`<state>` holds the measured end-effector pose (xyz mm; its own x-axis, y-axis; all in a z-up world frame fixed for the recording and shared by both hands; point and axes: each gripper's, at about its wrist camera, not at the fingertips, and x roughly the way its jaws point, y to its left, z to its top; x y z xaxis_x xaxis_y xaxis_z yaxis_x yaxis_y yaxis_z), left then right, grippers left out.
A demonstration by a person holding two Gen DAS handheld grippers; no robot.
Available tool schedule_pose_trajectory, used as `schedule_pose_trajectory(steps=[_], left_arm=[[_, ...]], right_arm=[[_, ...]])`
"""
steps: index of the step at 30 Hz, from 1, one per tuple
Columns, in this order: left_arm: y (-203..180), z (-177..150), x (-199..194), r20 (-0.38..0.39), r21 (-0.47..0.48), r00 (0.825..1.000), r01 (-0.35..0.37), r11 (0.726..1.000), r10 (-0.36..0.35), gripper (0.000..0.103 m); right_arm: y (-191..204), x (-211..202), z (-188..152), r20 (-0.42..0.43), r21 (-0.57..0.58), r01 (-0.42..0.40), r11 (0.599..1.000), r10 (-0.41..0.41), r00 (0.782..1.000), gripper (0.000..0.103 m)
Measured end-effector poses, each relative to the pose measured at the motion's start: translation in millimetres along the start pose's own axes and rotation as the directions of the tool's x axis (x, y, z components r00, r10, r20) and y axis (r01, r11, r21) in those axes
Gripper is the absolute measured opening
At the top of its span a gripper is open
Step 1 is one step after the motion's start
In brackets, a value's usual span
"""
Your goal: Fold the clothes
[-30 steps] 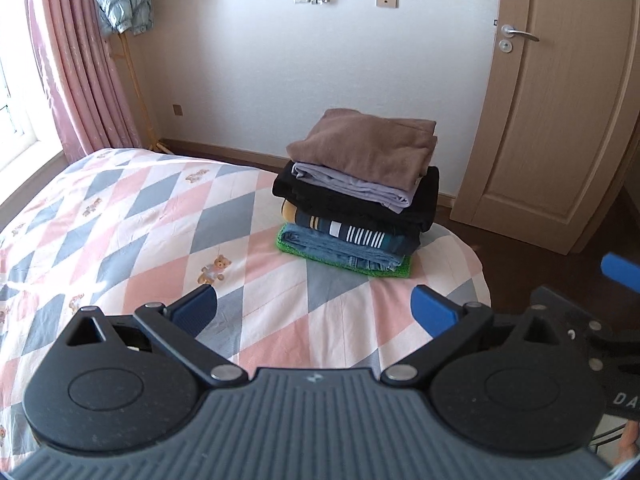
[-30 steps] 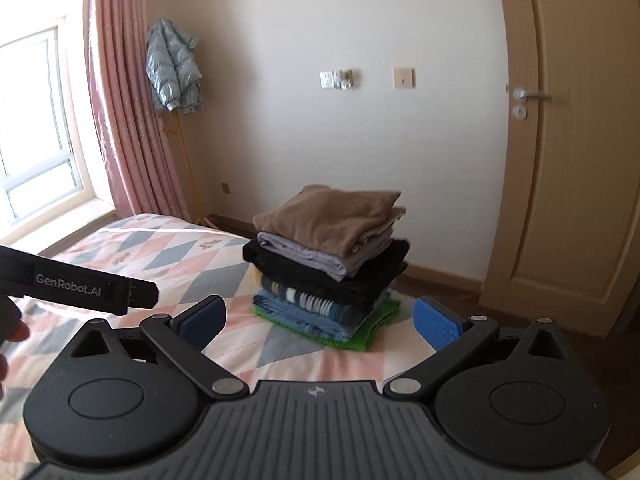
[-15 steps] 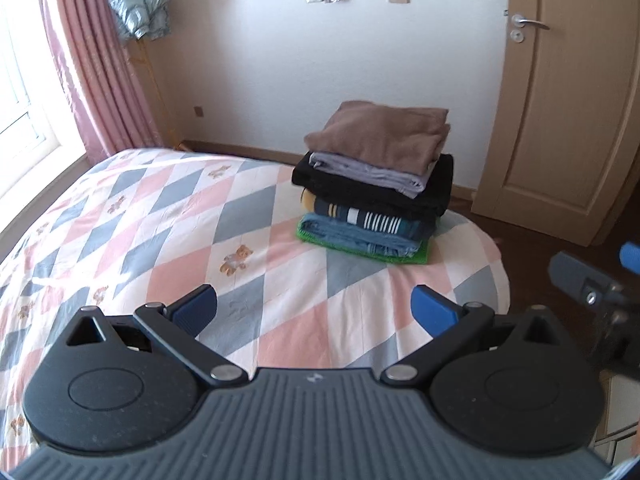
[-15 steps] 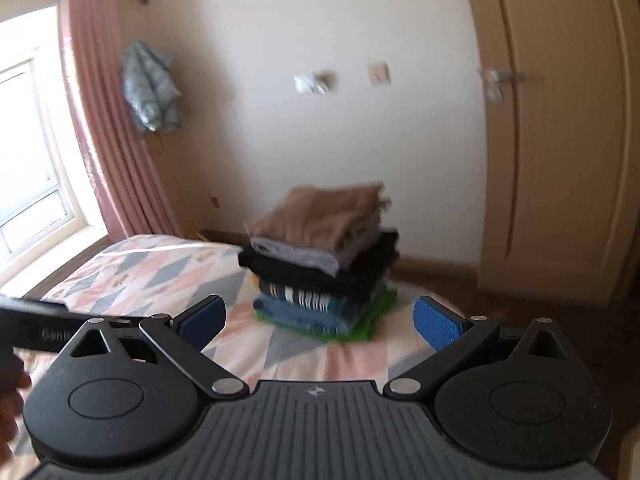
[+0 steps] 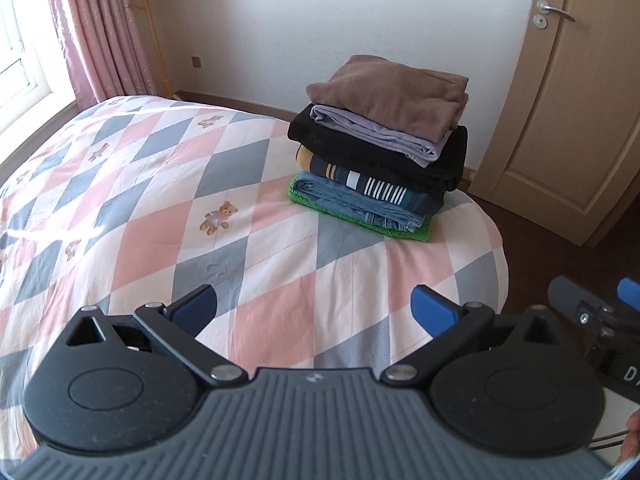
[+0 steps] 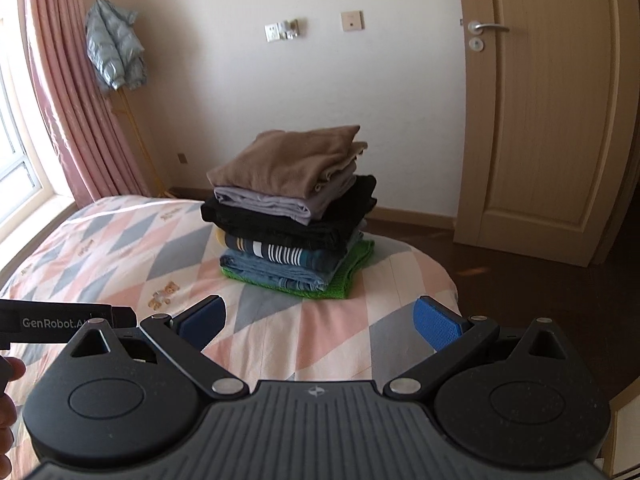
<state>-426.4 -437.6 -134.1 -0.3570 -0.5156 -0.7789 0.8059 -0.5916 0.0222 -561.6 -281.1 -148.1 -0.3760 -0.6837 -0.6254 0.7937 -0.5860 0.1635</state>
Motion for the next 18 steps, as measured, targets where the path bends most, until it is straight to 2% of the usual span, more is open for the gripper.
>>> schedule_pose_trajectory(steps=[8, 18], left_arm=[[-4, 12, 32, -0.023, 0.044, 1.0, -0.007, 0.999, 0.008, 0.102], [-1, 25, 68, -0.054, 0.054, 0.999, 0.001, 0.999, 0.002, 0.102]], right_arm=[[5, 41, 6, -0.057, 0.023, 0.008, 1.0, -0.007, 0.998, 0.103], [9, 79, 17, -0.096, 0.031, 0.022, 0.999, -0.019, 0.995, 0.103]])
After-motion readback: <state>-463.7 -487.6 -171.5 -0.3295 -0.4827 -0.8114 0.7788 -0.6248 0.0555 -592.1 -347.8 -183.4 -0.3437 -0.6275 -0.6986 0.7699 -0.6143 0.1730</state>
